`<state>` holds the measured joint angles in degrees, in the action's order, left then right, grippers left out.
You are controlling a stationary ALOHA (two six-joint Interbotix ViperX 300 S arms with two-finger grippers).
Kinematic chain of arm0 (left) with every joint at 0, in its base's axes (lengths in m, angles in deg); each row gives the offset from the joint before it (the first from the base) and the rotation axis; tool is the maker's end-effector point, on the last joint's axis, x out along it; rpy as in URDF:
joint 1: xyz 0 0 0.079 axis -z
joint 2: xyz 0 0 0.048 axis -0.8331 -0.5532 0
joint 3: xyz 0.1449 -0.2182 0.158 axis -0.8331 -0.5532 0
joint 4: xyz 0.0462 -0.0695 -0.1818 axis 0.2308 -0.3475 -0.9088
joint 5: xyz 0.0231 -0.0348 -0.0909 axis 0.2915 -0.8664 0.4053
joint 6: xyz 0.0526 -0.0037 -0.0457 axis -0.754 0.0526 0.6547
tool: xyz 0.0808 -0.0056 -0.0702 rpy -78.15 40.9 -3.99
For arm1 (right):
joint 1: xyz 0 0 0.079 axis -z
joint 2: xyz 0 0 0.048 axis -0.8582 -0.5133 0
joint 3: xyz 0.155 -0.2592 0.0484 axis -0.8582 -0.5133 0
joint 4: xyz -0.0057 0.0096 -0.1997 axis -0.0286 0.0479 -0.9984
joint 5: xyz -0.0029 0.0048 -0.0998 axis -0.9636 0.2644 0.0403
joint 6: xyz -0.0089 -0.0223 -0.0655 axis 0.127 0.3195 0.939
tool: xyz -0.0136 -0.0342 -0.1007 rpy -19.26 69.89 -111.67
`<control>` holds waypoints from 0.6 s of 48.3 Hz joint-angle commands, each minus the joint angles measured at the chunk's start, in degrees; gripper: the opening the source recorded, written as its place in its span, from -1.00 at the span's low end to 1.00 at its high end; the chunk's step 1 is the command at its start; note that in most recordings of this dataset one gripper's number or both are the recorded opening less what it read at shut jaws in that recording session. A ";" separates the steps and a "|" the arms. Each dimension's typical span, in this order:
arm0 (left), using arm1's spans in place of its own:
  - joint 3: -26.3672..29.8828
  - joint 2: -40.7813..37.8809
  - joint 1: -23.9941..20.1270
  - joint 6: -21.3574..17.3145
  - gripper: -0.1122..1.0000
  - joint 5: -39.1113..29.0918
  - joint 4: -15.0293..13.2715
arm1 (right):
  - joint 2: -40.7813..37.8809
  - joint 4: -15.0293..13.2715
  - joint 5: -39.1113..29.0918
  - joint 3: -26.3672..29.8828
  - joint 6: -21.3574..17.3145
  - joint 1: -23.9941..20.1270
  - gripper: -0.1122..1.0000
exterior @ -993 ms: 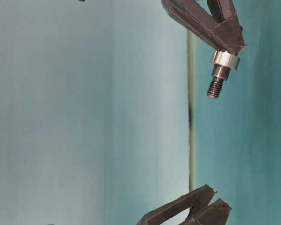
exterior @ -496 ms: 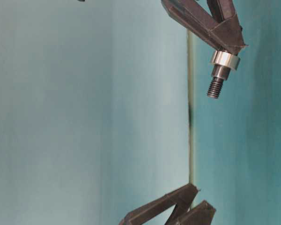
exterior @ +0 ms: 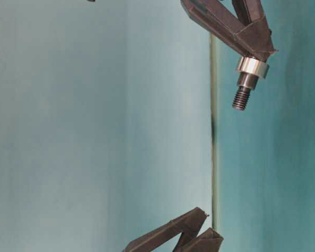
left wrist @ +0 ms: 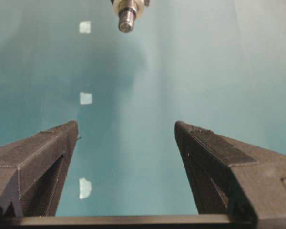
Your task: Insert the washer onto the shaft with both hands.
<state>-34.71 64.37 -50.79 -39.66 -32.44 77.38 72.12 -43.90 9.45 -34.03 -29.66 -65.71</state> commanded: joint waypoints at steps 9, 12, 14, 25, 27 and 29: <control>0.70 1.41 0.09 0.26 0.81 0.26 0.18 | 0.79 -0.09 0.35 0.70 0.26 -0.09 -0.79; 0.62 1.67 0.09 0.26 0.81 0.26 0.18 | 0.79 -0.09 0.35 0.70 0.26 -0.09 -0.79; 0.62 1.85 0.09 0.26 0.81 0.26 0.18 | 0.79 -0.09 0.44 0.70 0.26 -0.09 -0.79; 0.53 2.29 0.09 0.35 0.81 0.26 0.18 | 0.70 -0.09 0.44 0.70 0.26 -0.09 -0.79; 0.53 2.37 0.09 0.35 0.81 0.26 0.18 | 0.79 -0.09 0.35 0.70 0.18 -0.09 -0.79; 0.53 2.37 0.09 0.35 0.81 0.26 0.18 | 0.79 -0.09 0.44 0.79 0.18 -0.09 -0.79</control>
<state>-34.79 65.95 -50.79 -39.40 -32.44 77.38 72.12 -43.90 9.45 -34.03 -29.57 -65.80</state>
